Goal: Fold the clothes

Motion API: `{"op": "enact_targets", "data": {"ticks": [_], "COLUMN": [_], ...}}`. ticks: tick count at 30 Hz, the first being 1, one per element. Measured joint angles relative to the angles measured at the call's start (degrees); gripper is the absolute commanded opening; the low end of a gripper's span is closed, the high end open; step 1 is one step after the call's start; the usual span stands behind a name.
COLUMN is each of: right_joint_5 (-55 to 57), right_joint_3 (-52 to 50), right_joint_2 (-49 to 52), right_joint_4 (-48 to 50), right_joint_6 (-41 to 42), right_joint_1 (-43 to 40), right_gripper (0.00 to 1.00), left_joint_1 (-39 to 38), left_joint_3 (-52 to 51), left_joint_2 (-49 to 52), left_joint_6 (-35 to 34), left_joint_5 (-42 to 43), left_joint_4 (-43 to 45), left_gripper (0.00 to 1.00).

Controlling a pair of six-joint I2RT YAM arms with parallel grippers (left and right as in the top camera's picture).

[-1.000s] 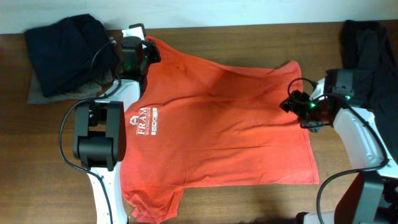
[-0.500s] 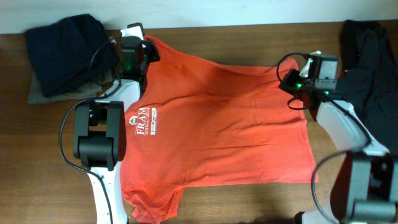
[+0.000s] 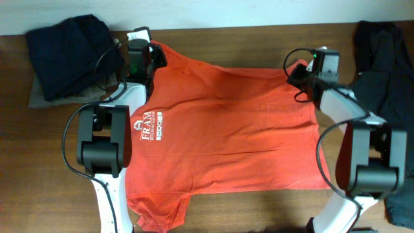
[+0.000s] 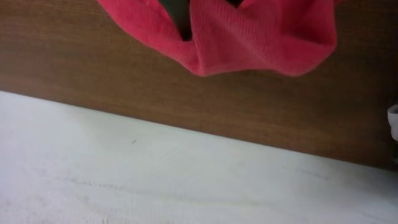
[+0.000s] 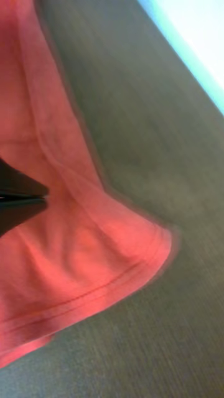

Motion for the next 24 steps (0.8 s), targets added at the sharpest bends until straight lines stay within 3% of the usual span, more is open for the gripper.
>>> {"op": "enact_targets", "data": {"ticks": [7,24], "right_joint_5": [4.44,4.85], "right_joint_3": [14.95,16.83], "right_joint_2": [4.11,9.86], "right_joint_4": [-15.98,-13.49], "right_joint_6": [-2.45,-3.17], "right_joint_1": [0.00,0.00], "right_gripper": [0.04,0.04], "left_joint_1": [-0.07,-0.07], "left_joint_3": [0.02,0.02], "left_joint_2": [0.04,0.33], "left_joint_6": [-0.02,-0.02], "left_joint_5": [-0.02,0.00], "left_joint_4": [-1.84,-1.88], "left_gripper": [0.04,0.04]}}
